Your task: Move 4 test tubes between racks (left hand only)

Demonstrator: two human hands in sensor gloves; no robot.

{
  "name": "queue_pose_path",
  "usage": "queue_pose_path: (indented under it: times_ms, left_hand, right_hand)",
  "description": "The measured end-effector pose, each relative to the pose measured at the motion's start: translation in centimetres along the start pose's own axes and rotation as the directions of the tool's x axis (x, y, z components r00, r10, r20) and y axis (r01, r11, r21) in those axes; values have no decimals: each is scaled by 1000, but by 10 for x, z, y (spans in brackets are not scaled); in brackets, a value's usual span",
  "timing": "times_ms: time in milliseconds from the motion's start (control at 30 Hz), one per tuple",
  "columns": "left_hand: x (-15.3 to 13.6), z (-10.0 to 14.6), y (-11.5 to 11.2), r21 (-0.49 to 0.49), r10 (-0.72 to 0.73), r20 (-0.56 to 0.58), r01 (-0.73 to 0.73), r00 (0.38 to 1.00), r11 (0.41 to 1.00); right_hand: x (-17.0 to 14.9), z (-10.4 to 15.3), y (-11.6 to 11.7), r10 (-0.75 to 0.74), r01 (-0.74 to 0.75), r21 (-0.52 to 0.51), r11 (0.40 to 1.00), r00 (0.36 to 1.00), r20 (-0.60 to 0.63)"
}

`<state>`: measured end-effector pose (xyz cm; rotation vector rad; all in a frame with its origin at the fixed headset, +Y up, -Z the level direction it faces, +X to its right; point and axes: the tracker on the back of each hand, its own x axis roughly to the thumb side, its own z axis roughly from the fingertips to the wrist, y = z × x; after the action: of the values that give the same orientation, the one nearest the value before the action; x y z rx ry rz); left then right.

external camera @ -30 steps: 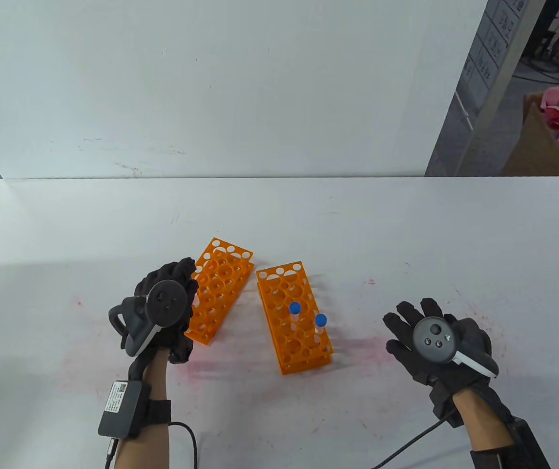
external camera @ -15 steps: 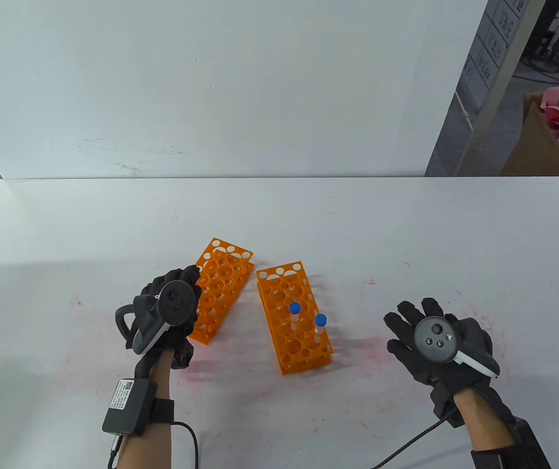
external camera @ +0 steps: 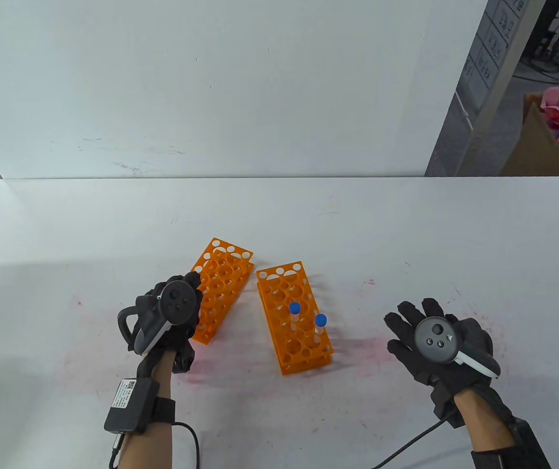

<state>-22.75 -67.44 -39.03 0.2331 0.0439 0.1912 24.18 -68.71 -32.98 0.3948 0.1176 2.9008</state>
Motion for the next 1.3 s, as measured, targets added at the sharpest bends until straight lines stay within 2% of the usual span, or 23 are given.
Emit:
queue_pose_path:
  times_ms: [1100, 1200, 1300]
  left_hand:
    - [2, 0, -1, -29, -24, 1, 24, 1000, 999]
    - [4, 1, 4, 7, -66, 20, 66, 998, 998]
    - [8, 2, 14, 40, -36, 34, 35, 999, 999]
  right_hand:
    - [2, 1, -2, 15, -15, -5, 1000, 1000, 1]
    - [2, 2, -2, 14, -14, -9, 1000, 1000, 1]
    - [2, 1, -2, 12, -12, -12, 1000, 1000, 2]
